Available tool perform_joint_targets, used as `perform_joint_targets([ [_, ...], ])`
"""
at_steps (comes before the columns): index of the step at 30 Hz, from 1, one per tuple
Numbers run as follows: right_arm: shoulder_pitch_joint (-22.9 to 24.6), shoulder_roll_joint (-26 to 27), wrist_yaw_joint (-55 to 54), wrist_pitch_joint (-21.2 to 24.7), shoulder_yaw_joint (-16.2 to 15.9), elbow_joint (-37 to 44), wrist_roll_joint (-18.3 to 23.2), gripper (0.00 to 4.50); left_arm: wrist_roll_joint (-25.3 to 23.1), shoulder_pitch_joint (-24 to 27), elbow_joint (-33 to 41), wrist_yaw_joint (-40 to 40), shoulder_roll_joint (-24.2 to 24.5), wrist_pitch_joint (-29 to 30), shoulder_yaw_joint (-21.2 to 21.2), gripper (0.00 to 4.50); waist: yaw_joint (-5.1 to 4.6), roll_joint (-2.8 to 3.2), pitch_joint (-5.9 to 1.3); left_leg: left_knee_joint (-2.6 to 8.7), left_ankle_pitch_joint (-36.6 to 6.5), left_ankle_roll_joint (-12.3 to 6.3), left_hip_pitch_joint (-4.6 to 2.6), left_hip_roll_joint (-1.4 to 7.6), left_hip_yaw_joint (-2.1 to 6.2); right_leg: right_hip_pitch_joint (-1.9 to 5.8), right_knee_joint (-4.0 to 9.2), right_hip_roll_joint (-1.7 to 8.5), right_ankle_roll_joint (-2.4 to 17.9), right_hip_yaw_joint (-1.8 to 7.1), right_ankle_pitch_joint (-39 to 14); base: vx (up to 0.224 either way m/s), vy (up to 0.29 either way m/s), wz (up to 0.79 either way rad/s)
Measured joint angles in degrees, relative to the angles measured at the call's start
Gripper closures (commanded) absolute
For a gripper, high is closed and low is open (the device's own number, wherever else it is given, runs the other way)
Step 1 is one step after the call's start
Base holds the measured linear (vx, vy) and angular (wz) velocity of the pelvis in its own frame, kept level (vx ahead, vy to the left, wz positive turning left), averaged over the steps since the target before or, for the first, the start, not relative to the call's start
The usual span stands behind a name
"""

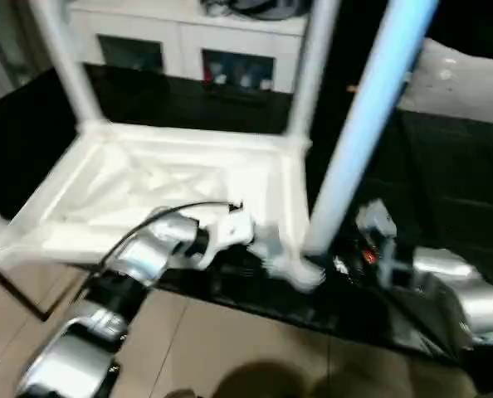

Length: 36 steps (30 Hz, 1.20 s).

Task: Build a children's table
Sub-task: Rotate leg to tighten

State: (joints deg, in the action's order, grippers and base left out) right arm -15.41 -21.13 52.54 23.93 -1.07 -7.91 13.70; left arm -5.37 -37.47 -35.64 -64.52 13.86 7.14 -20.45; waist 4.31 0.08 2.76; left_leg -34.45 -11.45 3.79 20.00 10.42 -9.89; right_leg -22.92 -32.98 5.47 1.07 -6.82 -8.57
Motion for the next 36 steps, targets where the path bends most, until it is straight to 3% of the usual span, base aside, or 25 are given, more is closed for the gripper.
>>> perform_joint_targets([
  [5,-3.8,9.43,-20.19,5.4,3.61,-0.43,-4.89,2.54,-0.05,-1.79,-3.03,12.37,-5.93,5.51,2.34,4.5,-2.24,0.0,0.0,0.01,0.0,-0.01,0.14,0.0,0.06,-0.11,0.3,-0.01,-0.02,-0.11,0.0,0.0,0.0,0.0],
  [7,-4.42,11.22,-24.31,5.77,4.15,-0.73,-5.26,2.54,-0.03,-1.87,-3.3,14.81,-7.24,6.43,3.0,4.5,-2.33,0.0,0.0,0.02,0.0,-0.01,0.15,0.0,0.08,-0.11,0.3,-0.01,-0.02,-0.1,0.0,0.0,0.0,0.0],
  [8,-4.43,13.02,-27.41,5.34,4.68,-0.77,-5.75,1.99,-0.19,-1.91,-3.58,16.34,-8.22,6.78,3.69,4.5,-2.33,0.0,0.0,0.05,0.0,-0.02,0.16,0.0,0.08,-0.11,0.3,-0.02,-0.02,-0.1,0.0,0.0,0.0,0.0],
  [15,-4.45,14.33,-28.71,2.65,4.69,-1.21,-6.63,1.39,-1.13,-2.35,-3.57,17.18,-8.55,6.09,3.48,4.5,-2.06,0.04,-0.02,0.38,-0.14,-0.17,0.23,-0.01,0.05,-0.14,0.04,-0.05,0.09,0.01,-0.01,0.0,0.0,0.0],
  [22,-1.21,10.06,-20.44,-0.25,2.78,0.77,-5.02,0.69,-1.05,-1.82,-3.48,12.23,-5.7,1.52,2.14,4.5,-1.85,0.23,-0.01,0.6,-0.12,-0.14,0.22,0.05,0.05,-0.16,-0.01,-0.14,0.06,0.0,-0.17,0.0,0.0,0.0],
  [28,2.61,-0.97,-3.59,-6.09,1.04,1.66,-1.99,0.13,0.29,-0.63,-3.39,2.98,-0.08,-5.39,0.81,4.5,-1.47,0.35,0.04,0.55,-0.11,-0.13,0.2,0.06,0.04,-0.12,-0.01,-0.14,0.07,0.02,-0.15,0.0,0.0,0.0],
  [35,4.22,-9.62,11.02,-8.9,-0.31,2.69,-0.19,0.13,1.39,-0.49,-3.57,-9.51,5.05,-12.55,-0.91,4.5,-0.44,0.48,0.08,0.47,-0.11,-0.13,0.14,0.09,0.04,-0.09,-0.02,-0.12,0.1,0.01,-0.14,0.0,0.0,0.0],
  [36,4.21,-10.5,13.58,-9.12,-0.85,2.63,0.43,0.3,1.7,-0.49,-3.53,-11.24,5.5,-13.32,-1.37,4.5,-0.23,0.48,0.08,0.46,-0.11,-0.14,0.11,0.09,0.04,-0.09,-0.02,-0.12,0.19,0.01,-0.08,0.0,0.0,0.0],
])
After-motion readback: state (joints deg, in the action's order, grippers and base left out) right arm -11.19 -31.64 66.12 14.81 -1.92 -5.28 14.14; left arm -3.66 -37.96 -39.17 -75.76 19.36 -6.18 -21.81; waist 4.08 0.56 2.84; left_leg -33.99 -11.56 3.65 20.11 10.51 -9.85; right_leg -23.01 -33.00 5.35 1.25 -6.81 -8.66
